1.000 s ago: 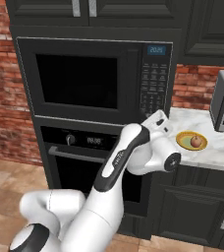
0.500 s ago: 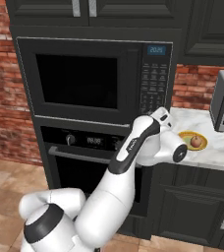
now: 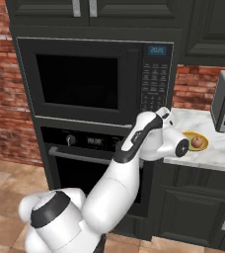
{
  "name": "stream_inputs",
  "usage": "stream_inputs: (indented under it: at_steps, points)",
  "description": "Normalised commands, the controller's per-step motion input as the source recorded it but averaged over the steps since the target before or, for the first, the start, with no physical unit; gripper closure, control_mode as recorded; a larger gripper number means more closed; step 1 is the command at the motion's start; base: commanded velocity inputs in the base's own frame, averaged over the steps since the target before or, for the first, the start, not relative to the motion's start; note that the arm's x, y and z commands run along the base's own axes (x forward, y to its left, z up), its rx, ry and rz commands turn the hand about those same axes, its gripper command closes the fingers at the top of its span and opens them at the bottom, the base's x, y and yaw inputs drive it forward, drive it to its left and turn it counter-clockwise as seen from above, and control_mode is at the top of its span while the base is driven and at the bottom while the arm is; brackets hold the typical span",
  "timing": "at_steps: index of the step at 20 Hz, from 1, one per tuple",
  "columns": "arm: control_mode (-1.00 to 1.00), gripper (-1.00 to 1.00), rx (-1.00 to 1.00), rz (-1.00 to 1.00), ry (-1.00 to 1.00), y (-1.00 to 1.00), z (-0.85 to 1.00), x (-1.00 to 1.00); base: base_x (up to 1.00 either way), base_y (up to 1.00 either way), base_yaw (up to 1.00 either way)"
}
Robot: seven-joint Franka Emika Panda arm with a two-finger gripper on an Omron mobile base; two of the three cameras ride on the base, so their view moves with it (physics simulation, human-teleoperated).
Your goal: Remove the peach from the bowl and place it on the small plate. Then place the bowl with only the shrimp in the microwave, close the door, and press the start button to microwave the shrimp.
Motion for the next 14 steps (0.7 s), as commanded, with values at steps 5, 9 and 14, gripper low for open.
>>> stream_inputs:
  at_steps: [5, 9, 14]
  points:
    - [-1.0, -1.0, 0.0, 0.0, 0.03, -0.06, -0.12, 0.23, 0.0, 0.0, 0.0]
    - [-1.0, -1.0, 0.0, 0.0, 0.02, -0.13, -0.12, 0.24, 0.0, 0.0, 0.0]
    - [-1.0, -1.0, 0.0, 0.0, 0.0, -0.21, -0.02, 0.19, 0.0, 0.0, 0.0]
